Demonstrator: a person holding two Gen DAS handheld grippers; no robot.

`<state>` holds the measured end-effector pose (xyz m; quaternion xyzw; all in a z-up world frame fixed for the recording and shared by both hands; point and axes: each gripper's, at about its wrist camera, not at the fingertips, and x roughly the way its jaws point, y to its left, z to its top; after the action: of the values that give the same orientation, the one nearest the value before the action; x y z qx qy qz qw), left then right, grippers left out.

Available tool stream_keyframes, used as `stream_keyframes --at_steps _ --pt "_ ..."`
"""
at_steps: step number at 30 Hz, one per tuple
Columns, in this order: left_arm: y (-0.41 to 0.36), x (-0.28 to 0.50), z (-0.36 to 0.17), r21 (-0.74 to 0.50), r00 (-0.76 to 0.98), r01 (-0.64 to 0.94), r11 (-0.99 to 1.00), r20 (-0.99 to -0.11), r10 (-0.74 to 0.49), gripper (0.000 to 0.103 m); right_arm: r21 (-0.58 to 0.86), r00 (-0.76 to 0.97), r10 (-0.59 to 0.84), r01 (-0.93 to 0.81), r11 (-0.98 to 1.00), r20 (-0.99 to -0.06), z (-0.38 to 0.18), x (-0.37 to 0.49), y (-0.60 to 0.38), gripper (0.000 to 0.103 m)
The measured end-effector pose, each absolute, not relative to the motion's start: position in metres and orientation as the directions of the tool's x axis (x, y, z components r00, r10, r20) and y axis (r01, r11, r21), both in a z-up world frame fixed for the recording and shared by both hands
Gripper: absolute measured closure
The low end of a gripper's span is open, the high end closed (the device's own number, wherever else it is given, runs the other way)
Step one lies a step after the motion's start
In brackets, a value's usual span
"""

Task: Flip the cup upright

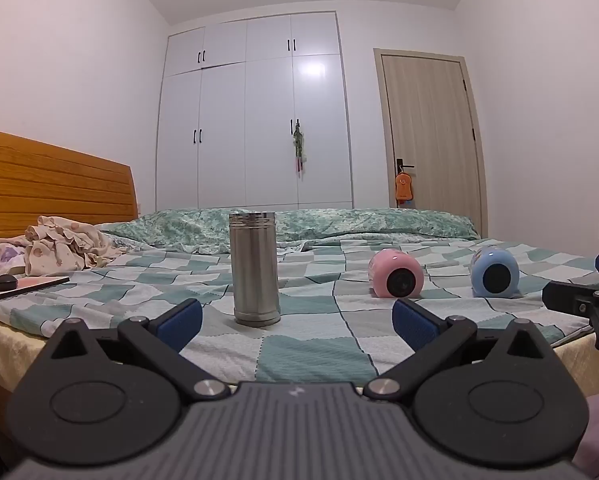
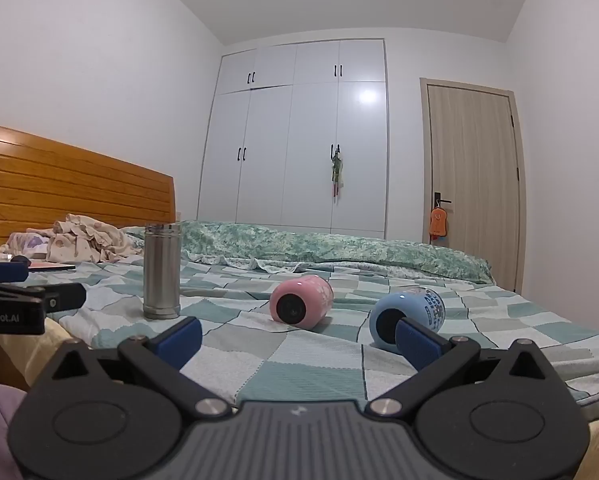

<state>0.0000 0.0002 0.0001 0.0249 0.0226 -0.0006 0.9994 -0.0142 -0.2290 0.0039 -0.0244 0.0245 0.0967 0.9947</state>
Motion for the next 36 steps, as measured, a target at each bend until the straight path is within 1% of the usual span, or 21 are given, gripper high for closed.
stream_keyframes --at_steps 36 --pt "-0.0031 -0.0023 0.0026 0.052 0.999 0.004 0.999 -0.039 -0.002 0.000 -0.048 0.980 0.191 -0.194 0.980 -0.053 0.0036 -0.0135 -0.2284 0.000"
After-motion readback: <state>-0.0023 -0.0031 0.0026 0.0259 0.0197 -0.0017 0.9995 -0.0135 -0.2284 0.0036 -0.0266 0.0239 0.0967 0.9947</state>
